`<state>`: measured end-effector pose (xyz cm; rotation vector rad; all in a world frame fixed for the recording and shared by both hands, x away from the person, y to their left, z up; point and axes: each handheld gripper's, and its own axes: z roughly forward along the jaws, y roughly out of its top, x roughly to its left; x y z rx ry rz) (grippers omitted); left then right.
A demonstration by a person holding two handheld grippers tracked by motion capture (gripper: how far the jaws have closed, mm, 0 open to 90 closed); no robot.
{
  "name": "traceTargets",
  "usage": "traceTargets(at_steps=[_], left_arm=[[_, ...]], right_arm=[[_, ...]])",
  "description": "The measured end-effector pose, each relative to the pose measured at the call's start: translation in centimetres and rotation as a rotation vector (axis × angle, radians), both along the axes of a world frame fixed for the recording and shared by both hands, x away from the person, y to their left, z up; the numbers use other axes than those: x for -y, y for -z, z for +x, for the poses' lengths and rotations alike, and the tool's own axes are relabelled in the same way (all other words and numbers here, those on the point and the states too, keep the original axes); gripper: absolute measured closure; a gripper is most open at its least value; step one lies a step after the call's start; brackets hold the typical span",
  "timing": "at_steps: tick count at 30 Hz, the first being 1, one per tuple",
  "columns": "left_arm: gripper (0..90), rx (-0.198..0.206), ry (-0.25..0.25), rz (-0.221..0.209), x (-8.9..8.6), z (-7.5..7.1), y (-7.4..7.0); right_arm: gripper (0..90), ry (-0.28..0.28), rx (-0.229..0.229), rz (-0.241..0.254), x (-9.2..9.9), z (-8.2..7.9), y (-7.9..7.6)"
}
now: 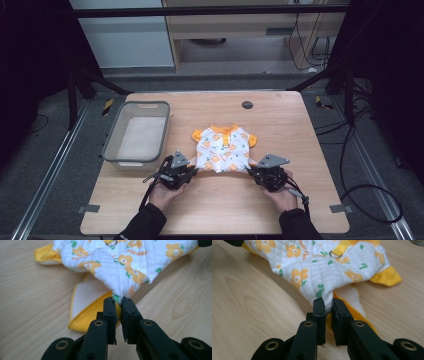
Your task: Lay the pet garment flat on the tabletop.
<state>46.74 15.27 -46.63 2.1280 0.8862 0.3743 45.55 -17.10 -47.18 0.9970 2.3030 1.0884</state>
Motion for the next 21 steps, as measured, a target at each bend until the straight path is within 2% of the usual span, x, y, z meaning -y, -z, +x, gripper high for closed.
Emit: traceTargets(at_steps=[5,8,11,13,16,17,20,21], left_arm=[[82.7,0.002,0.050,-0.068,-0.8,-2.3,-1.9],[82.8,0.017,0.069,-0.093,-1.1,-3.7,-3.0],[82.8,0.029,0.070,-0.109,-1.2,-4.1,-3.9],[82.7,0.024,0.044,-0.118,-1.1,-3.4,-4.2],[82.5,-0.009,-0.023,-0.126,-0.7,-1.3,-3.6],[82.2,-0.026,-0.050,-0.127,-0.5,-0.5,-3.2],[80.3,-0.040,-0.120,-0.086,-0.3,1.8,-1.8],[79.4,-0.051,-0.138,-0.088,-0.3,2.4,-1.4]], right_arm=[[81.8,-0.018,-0.006,0.069,0.8,-1.8,-1.9],[82.2,-0.029,-0.004,0.086,1.0,-3.1,-2.9],[82.4,-0.039,0.000,0.104,1.0,-4.1,-3.8],[82.3,-0.011,-0.012,0.108,0.8,-3.8,-4.3],[82.2,0.051,-0.047,0.125,0.1,-1.8,-4.3],[82.0,0.071,-0.056,0.118,-0.2,-0.8,-4.1],[81.2,0.146,-0.079,0.097,-0.7,2.3,-2.6],[80.3,0.163,-0.083,0.095,-0.7,3.1,-2.0]])
